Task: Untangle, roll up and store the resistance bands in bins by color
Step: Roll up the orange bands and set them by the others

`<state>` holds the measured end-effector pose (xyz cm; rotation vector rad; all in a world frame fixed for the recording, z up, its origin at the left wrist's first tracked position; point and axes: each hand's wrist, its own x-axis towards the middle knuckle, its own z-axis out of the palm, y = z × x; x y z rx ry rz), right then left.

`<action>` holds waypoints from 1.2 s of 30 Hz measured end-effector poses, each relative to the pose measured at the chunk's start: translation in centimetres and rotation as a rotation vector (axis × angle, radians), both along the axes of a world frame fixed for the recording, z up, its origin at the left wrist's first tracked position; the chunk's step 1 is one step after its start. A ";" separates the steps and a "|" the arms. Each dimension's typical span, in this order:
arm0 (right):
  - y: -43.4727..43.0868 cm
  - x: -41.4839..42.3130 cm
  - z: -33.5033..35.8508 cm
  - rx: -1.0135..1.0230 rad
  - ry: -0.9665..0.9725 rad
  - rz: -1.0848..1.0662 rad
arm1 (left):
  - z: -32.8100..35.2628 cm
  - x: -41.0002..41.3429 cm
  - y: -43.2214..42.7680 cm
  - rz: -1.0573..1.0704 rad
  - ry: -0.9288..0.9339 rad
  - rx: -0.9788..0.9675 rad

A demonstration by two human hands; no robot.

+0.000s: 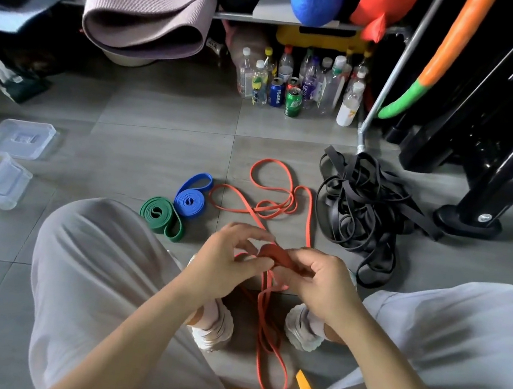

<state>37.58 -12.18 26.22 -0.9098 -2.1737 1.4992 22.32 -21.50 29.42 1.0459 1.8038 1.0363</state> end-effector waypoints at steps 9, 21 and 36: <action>0.9 -0.4 0.6 0.122 0.013 -0.013 | 1.4 -1.3 0.7 0.054 0.138 0.095; 0.5 -0.4 2.3 -0.232 0.333 -0.096 | 1.1 -0.3 0.3 0.239 -0.659 0.190; -0.7 -0.4 2.3 -0.174 0.245 -0.161 | 0.6 1.1 1.0 0.414 -0.893 0.164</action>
